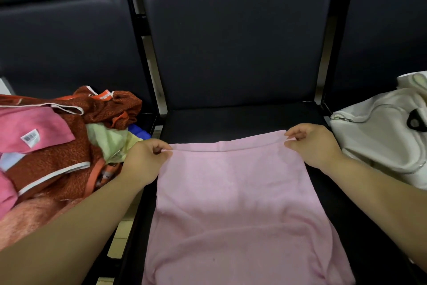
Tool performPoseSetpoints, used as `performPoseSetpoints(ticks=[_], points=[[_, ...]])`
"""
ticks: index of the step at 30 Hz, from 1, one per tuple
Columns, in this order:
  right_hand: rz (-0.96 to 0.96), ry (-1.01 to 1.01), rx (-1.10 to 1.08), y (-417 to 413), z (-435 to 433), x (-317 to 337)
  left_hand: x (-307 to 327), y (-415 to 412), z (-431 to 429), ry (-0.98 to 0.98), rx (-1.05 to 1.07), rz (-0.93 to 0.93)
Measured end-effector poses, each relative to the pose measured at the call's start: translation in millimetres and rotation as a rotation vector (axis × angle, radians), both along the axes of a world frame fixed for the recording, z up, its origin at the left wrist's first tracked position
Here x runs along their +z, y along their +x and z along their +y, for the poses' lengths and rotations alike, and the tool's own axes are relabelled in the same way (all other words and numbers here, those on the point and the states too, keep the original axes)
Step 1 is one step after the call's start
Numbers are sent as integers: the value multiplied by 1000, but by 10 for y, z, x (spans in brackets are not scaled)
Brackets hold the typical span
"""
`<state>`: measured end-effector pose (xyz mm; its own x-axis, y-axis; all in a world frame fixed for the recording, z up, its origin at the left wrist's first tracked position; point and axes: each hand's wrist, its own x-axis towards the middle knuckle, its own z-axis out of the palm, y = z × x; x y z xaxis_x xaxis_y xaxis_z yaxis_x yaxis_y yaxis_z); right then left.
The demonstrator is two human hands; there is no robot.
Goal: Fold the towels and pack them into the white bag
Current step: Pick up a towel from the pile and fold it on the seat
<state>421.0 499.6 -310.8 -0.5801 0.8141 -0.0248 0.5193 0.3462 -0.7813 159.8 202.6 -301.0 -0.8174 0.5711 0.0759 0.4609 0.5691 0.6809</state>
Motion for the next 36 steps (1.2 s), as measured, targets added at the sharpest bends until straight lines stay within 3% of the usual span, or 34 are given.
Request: performPoseSetpoints(ticks=[12,20,30,36], points=[[54,110,41,-242,145,-18,-101,-225,164,-9,57,33],[-40,306,182,-289,230,11,-172,-286,173,-45,24,103],[-143,247,179,-419,345,-15,-177,-292,239,-154,28,153],[-345,131,320,-428,388,142,-118,-366,240,-277,-2,107]])
